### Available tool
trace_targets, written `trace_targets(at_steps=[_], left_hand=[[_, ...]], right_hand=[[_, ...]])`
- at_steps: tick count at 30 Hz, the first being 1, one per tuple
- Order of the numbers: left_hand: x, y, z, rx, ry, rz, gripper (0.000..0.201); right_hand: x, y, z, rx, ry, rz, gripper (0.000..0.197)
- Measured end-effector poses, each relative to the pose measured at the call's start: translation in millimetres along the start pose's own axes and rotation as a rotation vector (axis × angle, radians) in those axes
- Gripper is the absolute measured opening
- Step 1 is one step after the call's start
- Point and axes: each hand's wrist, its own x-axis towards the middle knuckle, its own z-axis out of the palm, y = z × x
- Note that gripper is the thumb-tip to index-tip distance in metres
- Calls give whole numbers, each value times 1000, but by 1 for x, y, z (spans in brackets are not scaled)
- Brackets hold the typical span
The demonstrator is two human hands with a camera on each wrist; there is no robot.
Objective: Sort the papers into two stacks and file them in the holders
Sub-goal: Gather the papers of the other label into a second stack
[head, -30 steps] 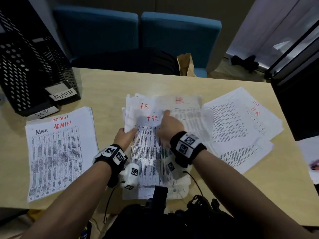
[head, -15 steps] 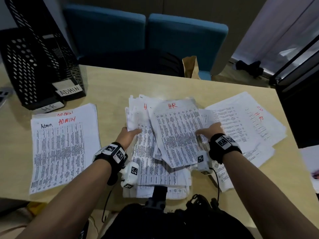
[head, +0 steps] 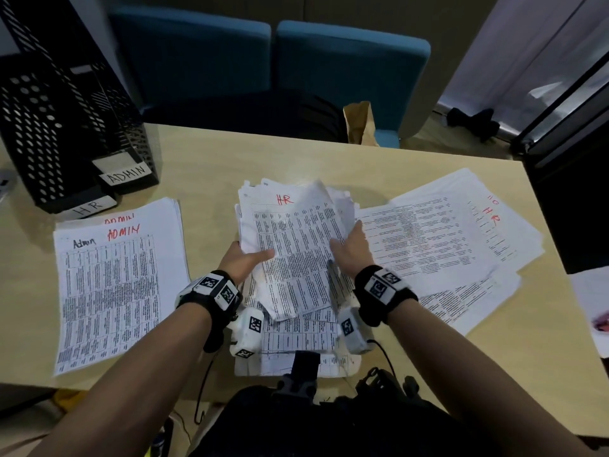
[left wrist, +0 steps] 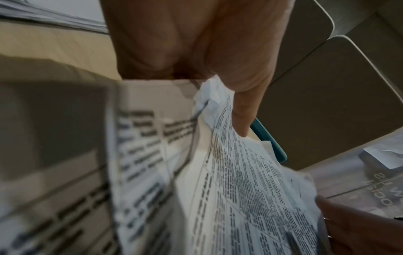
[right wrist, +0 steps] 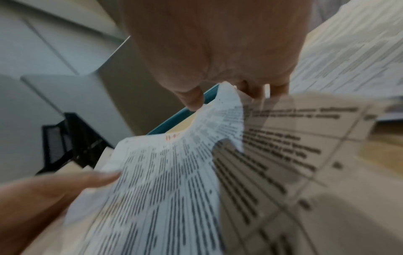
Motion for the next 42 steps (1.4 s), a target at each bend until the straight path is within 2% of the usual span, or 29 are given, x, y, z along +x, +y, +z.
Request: trace_targets(at_steps=[1, 3, 5, 7, 10, 12, 13, 15, 17, 20, 24, 30, 36, 39, 41, 42], left_hand=[[0, -1, 0, -2, 24, -20, 64], [2, -6, -1, -9, 53, -52, 60], [4, -9, -2, 45, 59, -69, 62], [6, -8, -2, 100, 61, -73, 61], [9, -9, 0, 123, 68, -75, 54], [8, -9, 0, 117, 69, -76, 53], [9, -9, 0, 115, 66, -77, 53], [10, -10, -1, 117, 57, -77, 53], [11, -10, -1, 114, 58, -79, 53], [9, -8, -2, 86, 73, -75, 54], [5, 2, -10, -39, 110, -27, 57], [4, 51, -54, -82, 236, 114, 51], [5, 88, -93, 88, 413, 218, 55], [7, 98, -102, 136, 448, 215, 55], [6, 100, -105, 142, 441, 199, 55], [6, 99, -105, 147, 438, 180, 55]], right_hand=[[-2, 1, 7, -50, -33, -14, 78], [-8, 3, 9, -236, -98, -43, 78], [-11, 5, 0, -405, -80, -43, 75], [-11, 8, -17, -438, 54, 0, 67], [-10, 24, -45, -428, 369, 54, 50], [-7, 40, -62, -456, 473, 98, 58], [-4, 51, -69, -492, 456, 140, 71], [0, 68, -81, -546, 328, 271, 103], [4, 81, -86, -539, 200, 382, 121], [6, 88, -84, -512, 71, 373, 128], [1, 81, -73, -497, -10, 286, 130], [-3, 57, -34, -594, -133, 133, 124], [-6, 13, -13, -563, -220, 132, 108], [1, -2, -20, -639, -230, 79, 81], [11, -12, -32, -674, -144, -38, 54], [16, -18, -39, -718, -102, -101, 47]])
